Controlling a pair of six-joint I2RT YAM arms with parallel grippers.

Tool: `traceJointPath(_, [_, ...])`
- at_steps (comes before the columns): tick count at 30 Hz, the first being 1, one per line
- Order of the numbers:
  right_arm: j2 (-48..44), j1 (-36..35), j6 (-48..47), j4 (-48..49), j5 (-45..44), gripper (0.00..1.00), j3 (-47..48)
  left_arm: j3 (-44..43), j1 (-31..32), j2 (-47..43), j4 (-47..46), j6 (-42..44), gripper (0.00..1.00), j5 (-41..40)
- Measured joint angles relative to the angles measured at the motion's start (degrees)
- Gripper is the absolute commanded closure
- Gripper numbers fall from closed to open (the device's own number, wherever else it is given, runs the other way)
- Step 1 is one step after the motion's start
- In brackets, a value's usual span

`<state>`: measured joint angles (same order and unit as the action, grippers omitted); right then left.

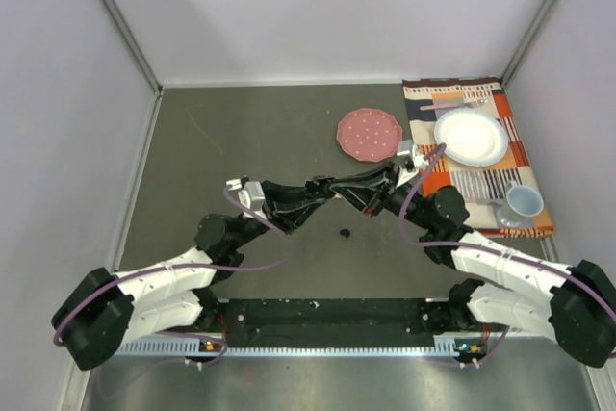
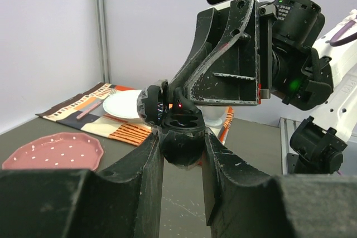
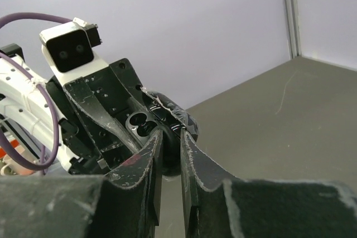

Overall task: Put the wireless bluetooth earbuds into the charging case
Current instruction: Insert the right earbud into the right side groove of the charging case.

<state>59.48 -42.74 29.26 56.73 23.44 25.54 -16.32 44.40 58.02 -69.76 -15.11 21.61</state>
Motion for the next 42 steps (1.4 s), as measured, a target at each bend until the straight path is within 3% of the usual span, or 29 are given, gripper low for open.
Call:
traceJointPath(11, [-3.17,-0.37,-2.71,-4.96,-0.94,0.96,0.00,0.09,0.20,0.00,0.07,0.00,1.00,0.02])
traceJointPath(17, [-3.28,-0.37,-3.50,-6.10,-0.81,0.86,0.00,0.09,0.22,0.00,0.31,0.00,1.00,-0.02])
traceJointPath(25, [-4.22,-0.37,-4.57,-9.14,-0.39,0.83,0.04,0.57,0.22,0.00,0.57,0.00,1.00,0.00])
traceJointPath(42, [-5.01,-0.37,-6.36,-18.53,0.70,0.63,4.13,0.59,0.00,-0.15,-0.37,0.09,1.00,-1.27])
